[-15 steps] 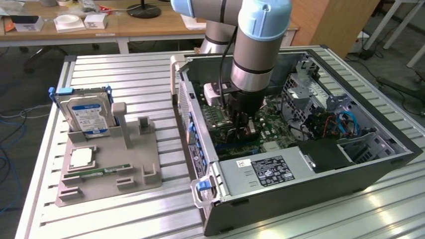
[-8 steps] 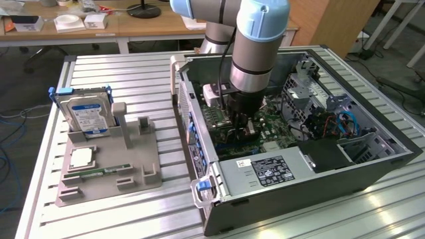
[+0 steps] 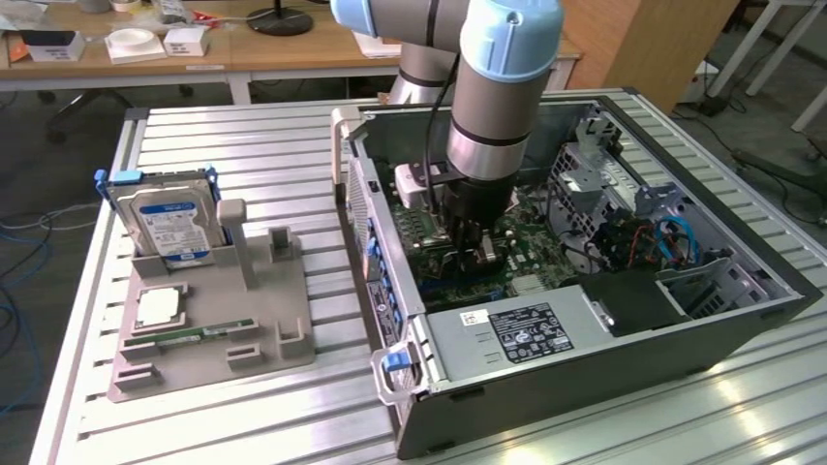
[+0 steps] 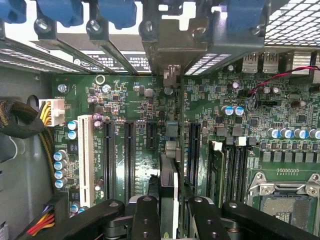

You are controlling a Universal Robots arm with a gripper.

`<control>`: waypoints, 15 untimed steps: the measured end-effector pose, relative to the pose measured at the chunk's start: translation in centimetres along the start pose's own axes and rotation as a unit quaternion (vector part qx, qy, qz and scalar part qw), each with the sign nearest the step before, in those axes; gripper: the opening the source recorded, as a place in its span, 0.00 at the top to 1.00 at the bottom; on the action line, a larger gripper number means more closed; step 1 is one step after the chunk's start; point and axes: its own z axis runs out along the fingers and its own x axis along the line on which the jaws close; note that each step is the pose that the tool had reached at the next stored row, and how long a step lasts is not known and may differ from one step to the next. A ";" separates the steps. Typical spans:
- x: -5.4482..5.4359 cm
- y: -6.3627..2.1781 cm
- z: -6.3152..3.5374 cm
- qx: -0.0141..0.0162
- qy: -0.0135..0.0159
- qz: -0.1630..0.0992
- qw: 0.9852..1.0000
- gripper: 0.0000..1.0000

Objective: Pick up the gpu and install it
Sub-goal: 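Insert the gpu into the slot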

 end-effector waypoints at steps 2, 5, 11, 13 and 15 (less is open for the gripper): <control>0.0 0.00 0.00 0.000 0.000 0.000 1.000 0.73; 0.0 0.01 0.03 0.000 0.000 0.000 1.000 0.73; -0.1 0.07 0.19 -0.001 -0.003 0.000 1.000 0.72; 0.0 0.05 0.01 -0.001 -0.001 0.000 1.000 0.67; 0.0 0.02 -0.28 -0.001 -0.001 0.000 1.000 0.67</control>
